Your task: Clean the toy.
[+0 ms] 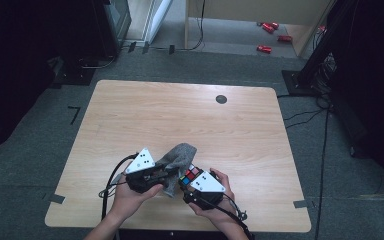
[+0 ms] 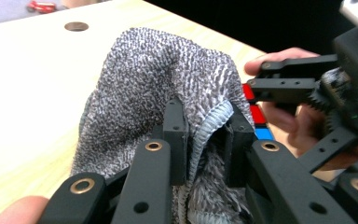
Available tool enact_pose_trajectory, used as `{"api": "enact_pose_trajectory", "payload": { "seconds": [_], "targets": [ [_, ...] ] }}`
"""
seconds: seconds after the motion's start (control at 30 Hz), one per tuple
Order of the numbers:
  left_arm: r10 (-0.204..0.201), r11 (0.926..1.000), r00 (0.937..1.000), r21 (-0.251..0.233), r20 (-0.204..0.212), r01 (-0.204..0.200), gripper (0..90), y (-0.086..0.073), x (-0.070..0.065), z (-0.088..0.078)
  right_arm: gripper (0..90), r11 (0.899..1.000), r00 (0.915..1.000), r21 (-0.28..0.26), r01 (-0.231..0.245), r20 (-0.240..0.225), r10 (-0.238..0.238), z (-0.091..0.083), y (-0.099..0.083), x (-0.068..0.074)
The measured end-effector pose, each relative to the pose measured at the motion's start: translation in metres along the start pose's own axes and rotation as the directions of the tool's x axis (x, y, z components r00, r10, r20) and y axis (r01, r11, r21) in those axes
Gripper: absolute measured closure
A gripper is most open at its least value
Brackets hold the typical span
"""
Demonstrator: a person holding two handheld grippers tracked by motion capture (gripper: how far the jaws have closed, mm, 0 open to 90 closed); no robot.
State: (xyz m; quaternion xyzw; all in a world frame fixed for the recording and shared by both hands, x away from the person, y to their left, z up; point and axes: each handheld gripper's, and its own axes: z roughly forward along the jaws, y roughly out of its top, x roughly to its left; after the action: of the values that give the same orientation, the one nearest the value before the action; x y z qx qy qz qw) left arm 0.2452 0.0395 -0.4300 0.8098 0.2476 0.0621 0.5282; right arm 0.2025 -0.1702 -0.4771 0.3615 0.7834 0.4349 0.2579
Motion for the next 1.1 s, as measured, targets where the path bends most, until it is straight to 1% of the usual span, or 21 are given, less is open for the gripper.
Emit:
{"api": "enact_pose_trajectory", "payload": {
  "seconds": [0.07,0.13,0.2,0.3,0.4,0.43,0.5,0.53,0.57,0.63,0.67,0.77,0.8,0.87,0.9,0.93,0.97,1.0,1.03,1.07,1.1],
  "targets": [
    [0.050,0.9987,0.9978,0.004,0.043,-0.050,75.5,0.001,-0.011,0.003,34.7,1.000,1.0000,0.000,0.002,-0.002,-0.002,0.001,0.000,0.002],
    [0.069,0.9975,0.9974,0.013,0.020,-0.069,74.9,0.002,-0.016,0.006,34.7,1.000,1.0000,-0.003,0.001,-0.002,-0.001,0.000,0.001,0.003],
    [0.018,0.9998,0.9995,0.002,0.026,-0.018,75.3,0.002,-0.008,0.005,34.8,1.000,1.0000,-0.002,0.001,0.005,-0.001,-0.001,0.002,0.002],
    [-0.077,0.9964,0.9970,-0.037,-0.009,0.076,75.6,-0.001,0.012,-0.004,34.7,1.000,0.9999,-0.016,0.007,0.008,-0.007,-0.003,0.001,0.000],
    [-0.189,0.9779,0.9811,-0.083,0.044,0.192,76.0,-0.006,0.029,-0.011,34.7,0.999,1.0000,-0.051,-0.003,-0.004,0.003,-0.008,0.003,-0.001],
    [-0.231,0.9682,0.9712,-0.085,0.059,0.235,76.1,-0.010,0.035,-0.010,34.7,0.998,0.9999,-0.067,-0.003,-0.011,0.002,-0.009,0.003,-0.002],
    [-0.278,0.9561,0.9571,-0.073,0.082,0.284,76.3,-0.015,0.041,-0.007,34.7,0.995,0.9998,-0.098,-0.011,-0.019,0.009,-0.013,0.006,-0.003],
    [-0.296,0.9490,0.9471,-0.075,0.125,0.306,76.3,-0.018,0.042,-0.005,34.7,0.995,0.9997,-0.104,-0.014,-0.021,0.012,-0.014,0.007,-0.003],
    [-0.305,0.9453,0.9374,-0.066,0.169,0.319,76.4,-0.020,0.043,-0.003,34.7,0.994,0.9997,-0.111,-0.012,-0.024,0.009,-0.015,0.007,-0.004],
    [-0.301,0.9472,0.9361,-0.056,0.182,0.316,76.8,-0.021,0.042,0.000,34.7,0.993,0.9998,-0.117,-0.008,-0.021,0.005,-0.017,0.008,-0.005],
    [-0.306,0.9455,0.9307,-0.049,0.200,0.322,76.8,-0.021,0.043,0.001,34.7,0.993,0.9999,-0.117,-0.002,-0.014,0.000,-0.018,0.008,-0.006],
    [-0.332,0.9333,0.9086,-0.052,0.254,0.355,76.7,-0.021,0.046,-0.001,34.7,0.991,0.9993,-0.128,-0.030,-0.024,0.027,-0.021,0.008,-0.011],
    [-0.338,0.9261,0.8972,-0.070,0.285,0.371,76.7,-0.020,0.046,-0.003,34.7,0.991,0.9991,-0.131,-0.036,-0.028,0.033,-0.021,0.008,-0.012],
    [-0.334,0.9159,0.8793,-0.103,0.340,0.388,76.8,-0.017,0.047,-0.008,34.8,0.993,0.9989,-0.117,-0.031,-0.039,0.027,-0.019,0.007,-0.011],
    [-0.326,0.9174,0.8776,-0.107,0.351,0.383,76.8,-0.015,0.046,-0.009,34.7,0.994,0.9992,-0.110,-0.019,-0.036,0.015,-0.017,0.006,-0.010],
    [-0.319,0.9237,0.8848,-0.098,0.340,0.370,76.8,-0.014,0.046,-0.009,34.7,0.995,0.9993,-0.103,-0.016,-0.036,0.012,-0.016,0.005,-0.009],
    [-0.318,0.9263,0.8865,-0.089,0.336,0.366,76.7,-0.016,0.047,-0.008,34.7,0.994,0.9993,-0.106,-0.012,-0.038,0.008,-0.016,0.005,-0.008],
    [-0.334,0.9186,0.8759,-0.088,0.348,0.385,76.6,-0.018,0.049,-0.007,34.7,0.994,0.9995,-0.110,-0.004,-0.032,0.001,-0.016,0.006,-0.006],
    [-0.345,0.9141,0.8686,-0.083,0.356,0.397,76.6,-0.019,0.051,-0.006,34.7,0.994,0.9997,-0.111,0.010,-0.023,-0.013,-0.016,0.006,-0.006],
    [-0.359,0.9109,0.8695,-0.075,0.339,0.406,76.7,-0.021,0.053,-0.006,34.7,0.994,0.9997,-0.111,0.014,-0.018,-0.016,-0.016,0.006,-0.006],
    [-0.358,0.9176,0.8814,-0.058,0.308,0.393,76.9,-0.022,0.053,-0.005,34.7,0.993,0.9998,-0.115,0.006,-0.016,-0.008,-0.018,0.006,-0.006]
  ]
}}
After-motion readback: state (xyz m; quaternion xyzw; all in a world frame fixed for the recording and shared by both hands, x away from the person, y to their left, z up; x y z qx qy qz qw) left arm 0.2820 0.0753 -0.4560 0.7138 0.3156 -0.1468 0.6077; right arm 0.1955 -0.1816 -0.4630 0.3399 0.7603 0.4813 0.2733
